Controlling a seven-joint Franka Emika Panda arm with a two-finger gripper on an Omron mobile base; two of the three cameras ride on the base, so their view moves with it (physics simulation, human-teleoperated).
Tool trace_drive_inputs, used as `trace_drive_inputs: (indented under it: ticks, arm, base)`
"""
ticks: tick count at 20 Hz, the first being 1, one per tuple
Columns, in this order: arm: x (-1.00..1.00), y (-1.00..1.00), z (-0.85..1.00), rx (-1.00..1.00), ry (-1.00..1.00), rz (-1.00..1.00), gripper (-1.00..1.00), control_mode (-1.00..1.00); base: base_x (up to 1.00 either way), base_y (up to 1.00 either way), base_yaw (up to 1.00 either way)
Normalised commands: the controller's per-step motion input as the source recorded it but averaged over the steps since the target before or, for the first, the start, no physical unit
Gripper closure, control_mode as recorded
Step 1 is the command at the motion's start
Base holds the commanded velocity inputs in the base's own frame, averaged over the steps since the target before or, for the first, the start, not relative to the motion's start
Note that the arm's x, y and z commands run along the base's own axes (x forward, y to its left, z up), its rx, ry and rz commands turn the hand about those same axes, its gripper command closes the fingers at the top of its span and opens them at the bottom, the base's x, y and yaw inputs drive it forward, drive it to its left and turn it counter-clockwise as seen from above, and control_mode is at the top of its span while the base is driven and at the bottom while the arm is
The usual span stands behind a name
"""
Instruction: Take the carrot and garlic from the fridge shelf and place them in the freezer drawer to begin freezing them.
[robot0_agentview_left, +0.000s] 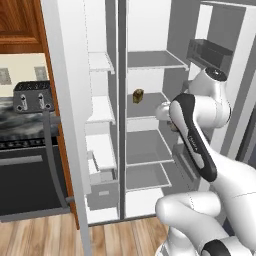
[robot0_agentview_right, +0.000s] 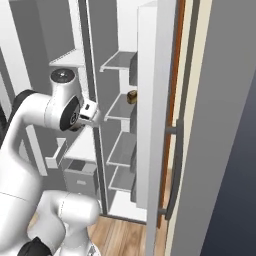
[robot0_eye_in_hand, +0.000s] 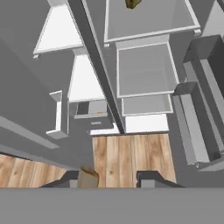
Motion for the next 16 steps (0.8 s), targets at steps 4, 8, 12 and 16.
trace_drive_inputs:
  ticks: [4, 8, 12, 16]
  arm:
    - [-0.03, 0.0, -0.13, 0.01, 0.03, 0.06, 1.0, -1.0]
    - [-0.11, 0.0, -0.64, 0.05, 0.08, 0.23, 1.0, -1.0]
    - [-0.01, 0.0, -0.85, 0.01, 0.07, 0.22, 1.0, -1.0]
    - [0.02, 0.21, -0.87, 0.0, 0.08, 0.18, 1.0, -1.0]
  base:
    - [-0.07, 0.0, 0.16]
    - [0.0, 0.0, 0.0]
    - [0.0, 0.0, 0.0]
    - [0.0, 0.0, 0.0]
